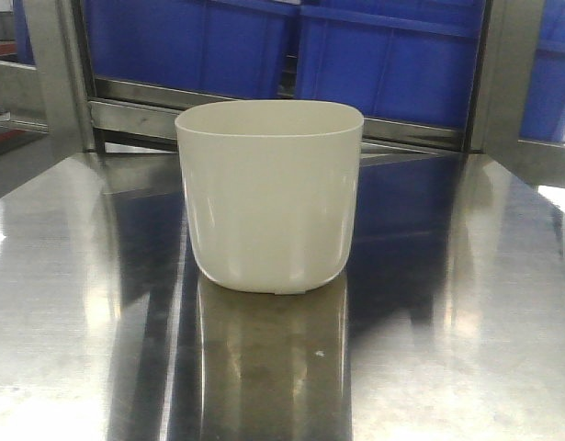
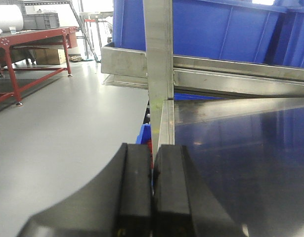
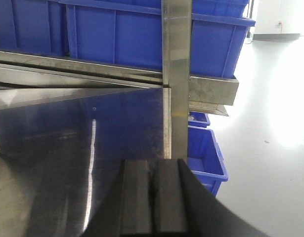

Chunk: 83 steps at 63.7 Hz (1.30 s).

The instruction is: Move white bin to right shelf second layer

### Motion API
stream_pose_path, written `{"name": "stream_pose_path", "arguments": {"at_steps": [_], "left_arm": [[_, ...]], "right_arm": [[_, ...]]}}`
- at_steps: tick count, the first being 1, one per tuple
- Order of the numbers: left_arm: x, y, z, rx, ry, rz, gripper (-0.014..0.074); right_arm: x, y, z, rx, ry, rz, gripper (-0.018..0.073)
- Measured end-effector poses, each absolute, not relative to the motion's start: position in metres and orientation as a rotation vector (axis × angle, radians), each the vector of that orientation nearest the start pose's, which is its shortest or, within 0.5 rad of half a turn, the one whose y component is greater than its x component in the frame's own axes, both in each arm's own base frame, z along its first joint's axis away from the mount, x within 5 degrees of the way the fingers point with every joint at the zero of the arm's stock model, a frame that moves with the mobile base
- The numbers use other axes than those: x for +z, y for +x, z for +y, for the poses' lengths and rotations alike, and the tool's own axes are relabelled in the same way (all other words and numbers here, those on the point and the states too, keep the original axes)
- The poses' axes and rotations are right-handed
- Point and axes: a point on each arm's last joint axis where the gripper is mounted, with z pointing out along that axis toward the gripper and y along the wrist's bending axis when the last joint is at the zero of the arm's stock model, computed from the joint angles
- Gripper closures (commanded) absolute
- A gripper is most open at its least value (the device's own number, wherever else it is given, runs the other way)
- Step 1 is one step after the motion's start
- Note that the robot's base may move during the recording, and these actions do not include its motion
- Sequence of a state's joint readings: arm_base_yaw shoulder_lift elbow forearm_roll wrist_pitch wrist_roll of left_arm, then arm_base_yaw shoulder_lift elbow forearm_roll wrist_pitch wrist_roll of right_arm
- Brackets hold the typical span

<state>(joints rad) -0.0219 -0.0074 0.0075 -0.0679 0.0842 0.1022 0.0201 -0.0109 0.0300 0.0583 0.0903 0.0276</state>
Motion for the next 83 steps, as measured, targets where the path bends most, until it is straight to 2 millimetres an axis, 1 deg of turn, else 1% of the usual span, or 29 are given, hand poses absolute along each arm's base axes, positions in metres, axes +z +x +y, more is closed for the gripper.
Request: {"name": "stream_pose_path", "arguments": {"at_steps": [42,48,56,66,71,75,79,83], "left_arm": [[0.203,0.056,-0.002,0.005,0.049,1.567,0.0512],[0.203,0.056,-0.002,0.005,0.049,1.567,0.0512],[0.203,0.056,-0.002,0.005,0.049,1.567,0.0512],[0.203,0.056,-0.002,0.005,0.049,1.567,0.0512],[0.203,0.056,-0.002,0.005,0.049,1.567,0.0512],[0.203,0.056,-0.002,0.005,0.049,1.567,0.0512],[0.203,0.056,-0.002,0.005,0.049,1.567,0.0512],[0.203,0.056,-0.002,0.005,0.049,1.567,0.0512]], "right_arm": [[0.195,0.057,0.002,0.087,0.048,1.593,0.0503],[0.199,0.057,0.001,0.086,0.049,1.559,0.0503],[0.209,0.056,0.001,0.071,0.035,1.487,0.0503],[0.239,0.049,0.000,-0.012,-0.031,1.496,0.0503],[0.255,0.049,-0.001,-0.044,-0.048,1.534,0.0503],[0.267,0.052,-0.001,-0.055,-0.051,1.579,0.0503],[0.272,0.059,-0.001,-0.061,-0.053,1.646,0.0503],[0.272,0.067,-0.002,-0.065,-0.055,1.737,0.0503]]}}
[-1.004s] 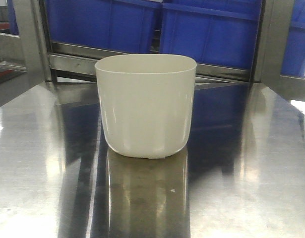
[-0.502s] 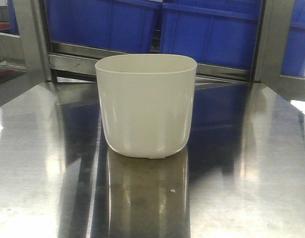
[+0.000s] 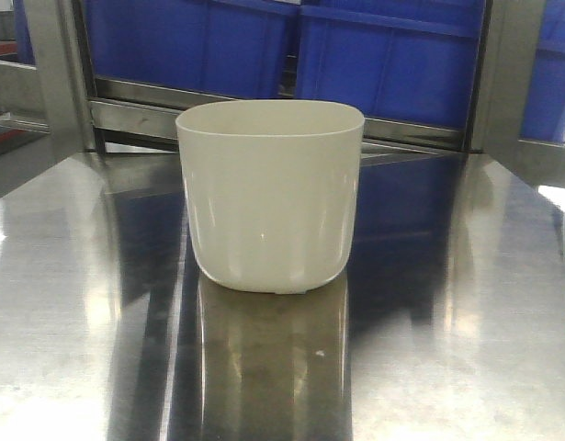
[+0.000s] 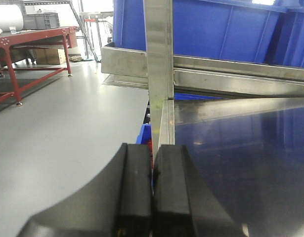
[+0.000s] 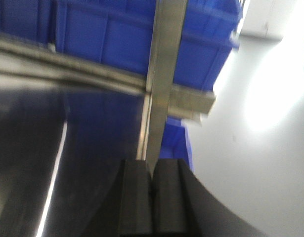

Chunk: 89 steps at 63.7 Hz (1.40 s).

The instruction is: Move white bin to right shelf second layer

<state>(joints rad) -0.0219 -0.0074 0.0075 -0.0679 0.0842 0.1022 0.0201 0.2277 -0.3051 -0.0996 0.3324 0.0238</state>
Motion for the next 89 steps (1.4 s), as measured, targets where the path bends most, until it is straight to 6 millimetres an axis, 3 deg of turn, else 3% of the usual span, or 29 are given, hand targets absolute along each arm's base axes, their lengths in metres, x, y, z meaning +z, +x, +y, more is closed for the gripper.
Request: {"name": "stream_pose_path", "arguments": {"at_steps": [11,25,45,55,67,81,89], "left_arm": [[0.203,0.056,-0.002,0.005,0.049,1.567,0.0512],[0.203,0.056,-0.002,0.005,0.049,1.567,0.0512],[0.203,0.056,-0.002,0.005,0.049,1.567,0.0512],[0.203,0.056,-0.002,0.005,0.049,1.567,0.0512],[0.203,0.056,-0.002,0.005,0.049,1.567,0.0512],[0.203,0.056,-0.002,0.005,0.049,1.567,0.0512],[0.203,0.056,-0.002,0.005,0.049,1.567,0.0512]], "right_arm": [[0.266,0.086,0.000,-0.051,-0.070,1.899,0.0503],[0.274,0.113,0.009,0.079,-0.034,2.060,0.0503],[0.290,0.179,0.017,0.153,0.094,2.523,0.0497],[0.308,0.217,0.027,0.133,0.184,2.607,0.0369],[0.328,0.252,0.061,0.148,0.151,2.645,0.0168],[0.350,0.280,0.118,0.210,0.011,2.663,0.0161],[0.354,0.296,0.143,0.226,0.018,2.695,0.0161]]}}
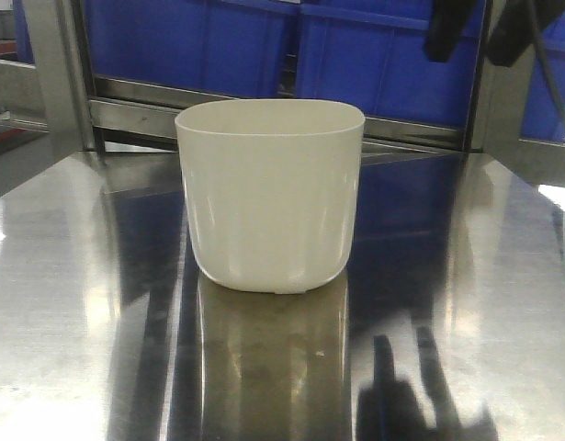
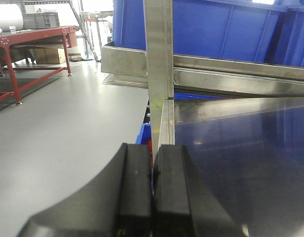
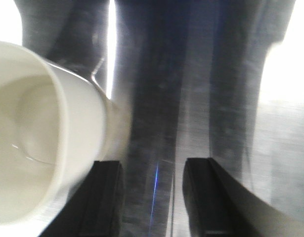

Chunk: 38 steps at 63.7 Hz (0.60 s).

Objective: Move white bin to right shelf second layer
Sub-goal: 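Reach the right gripper down and grasp the white bin's rim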

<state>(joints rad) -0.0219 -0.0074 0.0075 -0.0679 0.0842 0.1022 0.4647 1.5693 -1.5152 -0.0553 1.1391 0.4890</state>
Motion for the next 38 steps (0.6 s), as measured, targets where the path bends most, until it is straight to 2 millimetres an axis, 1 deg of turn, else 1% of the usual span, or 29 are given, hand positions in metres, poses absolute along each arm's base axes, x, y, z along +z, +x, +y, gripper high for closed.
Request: {"name": "stream_pose_path", "arguments": {"at_steps": [2,8,14,23,31,38], "left_arm": [[0.203,0.056,-0.002,0.005,0.049,1.567,0.0512],[0.203,0.056,-0.002,0.005,0.049,1.567,0.0512],[0.203,0.056,-0.002,0.005,0.049,1.567,0.0512],[0.203,0.056,-0.002,0.005,0.049,1.567,0.0512],[0.203,0.056,-0.002,0.005,0.049,1.567,0.0512],[0.203,0.056,-0.002,0.005,0.049,1.567,0.0512]], "right_arm": [[0.356,0.299,0.149,0.231,0.031,2.700,0.0161],[0.353,0.308,0.163,0.201,0.064,2.740,0.0161],[0.353,0.314,0.176,0.194,0.072,2.743,0.0161],[0.355,0.314,0.194,0.213,0.032,2.732,0.0161],[0.351,0.313,0.201,0.208,0.011,2.746,0.0161],[0.338,0.320,0.206,0.186,0.016,2.776,0.0161]]}}
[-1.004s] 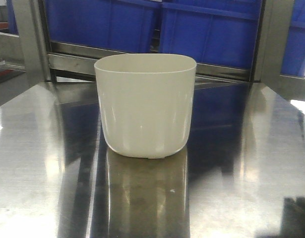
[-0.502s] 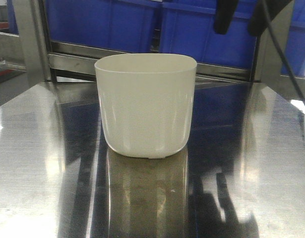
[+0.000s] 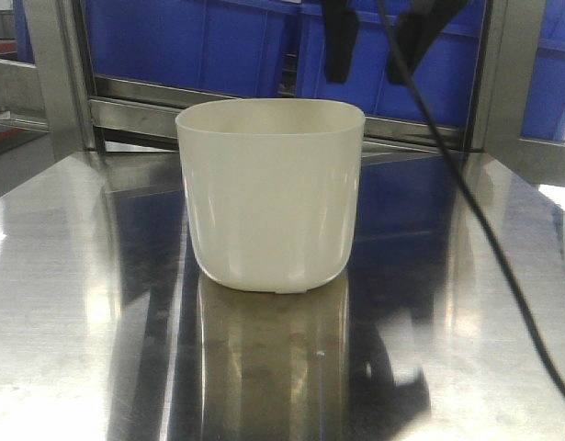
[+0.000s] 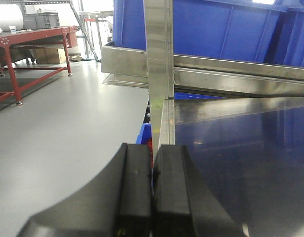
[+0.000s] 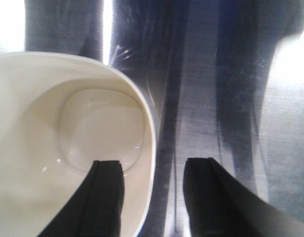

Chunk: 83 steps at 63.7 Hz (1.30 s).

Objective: Move white bin to right shelf second layer
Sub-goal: 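Reach the right gripper down and grasp the white bin's rim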

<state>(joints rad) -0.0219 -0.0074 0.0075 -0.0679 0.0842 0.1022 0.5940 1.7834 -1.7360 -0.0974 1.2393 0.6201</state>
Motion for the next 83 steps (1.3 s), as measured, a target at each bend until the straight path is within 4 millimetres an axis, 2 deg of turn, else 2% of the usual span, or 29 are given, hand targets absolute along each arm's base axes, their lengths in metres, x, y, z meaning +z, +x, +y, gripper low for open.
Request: {"name": "stream_pose_path", "arguments": {"at_steps": [29,66,72,83], "left_arm": [[0.203,0.056,-0.002,0.005,0.049,1.567,0.0512],[0.203,0.056,-0.002,0.005,0.049,1.567,0.0512],[0.203,0.056,-0.002,0.005,0.049,1.567,0.0512],[0.203,0.056,-0.002,0.005,0.049,1.567,0.0512]], "right_arm": [[0.298,0.332,0.211,0.102,0.044,2.873,0.0161],[0.295,0.336,0.212,0.132,0.127,2.852,0.0167],[0.293,0.337,0.213,0.127,0.126,2.857,0.0214],[0.289,0.339,0.213,0.120,0.128,2.865,0.0380]]}}
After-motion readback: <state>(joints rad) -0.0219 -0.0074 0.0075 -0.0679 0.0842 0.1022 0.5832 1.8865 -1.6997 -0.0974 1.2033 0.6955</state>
